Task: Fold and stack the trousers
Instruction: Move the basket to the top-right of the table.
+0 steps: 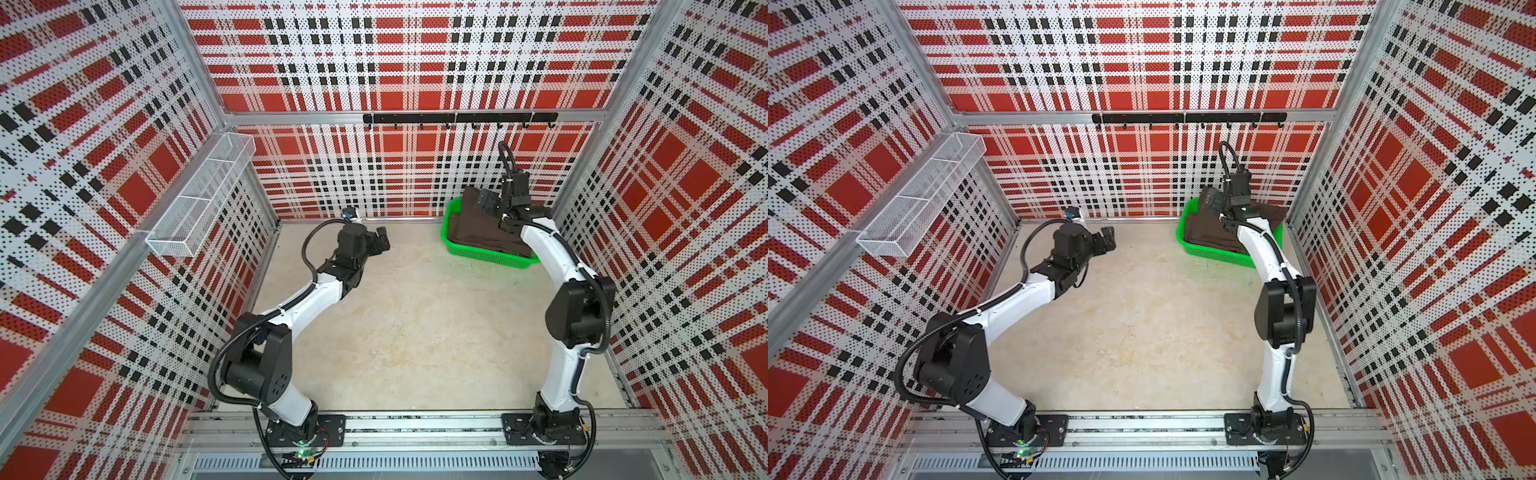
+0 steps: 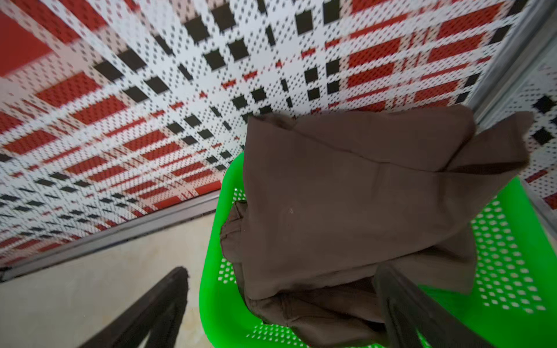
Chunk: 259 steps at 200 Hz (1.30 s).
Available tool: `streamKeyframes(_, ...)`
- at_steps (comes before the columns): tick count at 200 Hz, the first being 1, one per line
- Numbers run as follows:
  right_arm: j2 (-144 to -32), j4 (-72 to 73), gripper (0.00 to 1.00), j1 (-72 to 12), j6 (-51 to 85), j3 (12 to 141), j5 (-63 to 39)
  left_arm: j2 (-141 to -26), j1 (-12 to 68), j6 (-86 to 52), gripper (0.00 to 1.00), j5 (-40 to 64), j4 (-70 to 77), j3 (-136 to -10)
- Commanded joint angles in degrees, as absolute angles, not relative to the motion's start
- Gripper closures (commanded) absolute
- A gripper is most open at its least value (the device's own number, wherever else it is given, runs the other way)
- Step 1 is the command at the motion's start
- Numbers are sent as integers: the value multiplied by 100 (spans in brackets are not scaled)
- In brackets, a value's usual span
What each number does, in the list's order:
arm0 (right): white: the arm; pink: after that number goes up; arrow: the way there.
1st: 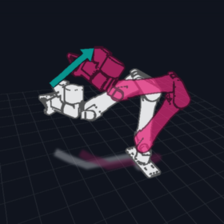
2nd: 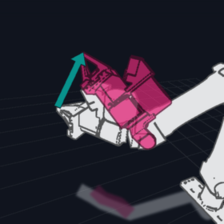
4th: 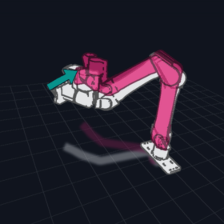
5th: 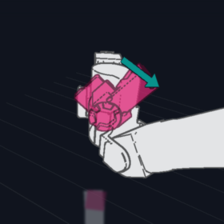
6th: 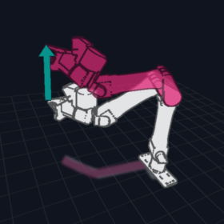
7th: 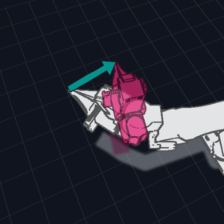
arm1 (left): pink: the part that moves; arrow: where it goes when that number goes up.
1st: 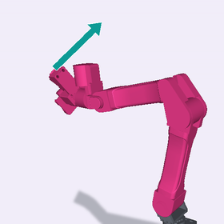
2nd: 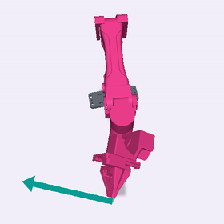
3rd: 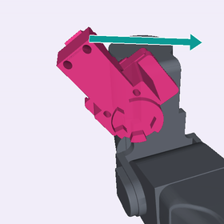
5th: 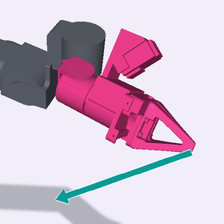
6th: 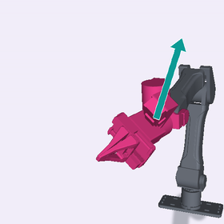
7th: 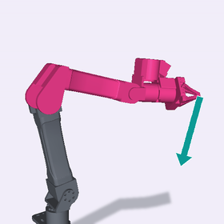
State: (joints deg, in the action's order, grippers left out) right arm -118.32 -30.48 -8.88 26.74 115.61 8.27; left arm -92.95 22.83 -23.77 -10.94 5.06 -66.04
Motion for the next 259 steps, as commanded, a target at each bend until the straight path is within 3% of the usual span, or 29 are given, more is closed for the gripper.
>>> streamKeyframes(1,-12494,-3954,0,-928,2356,12335,756,-9443,2421,-2376,2,-829,362,-6855)
streamKeyframes(42,-13502,-4250,0,-1011,2092,13492,881,-9742,2483,-2411,2,-652,378,-6909)
streamKeyframes(120,-14317,-4096,0,-1230,1978,13974,474,-9755,2496,-2417,2,-608,336,-6883)
streamKeyframes(186,-15101,-4174,0,-1059,2522,14379,1302,-9761,2511,-2408,2,-639,299,-6882)
streamKeyframes(259,-14882,-5108,0,-505,2945,14252,2357,-9765,2509,-2413,2,-714,263,-6909)
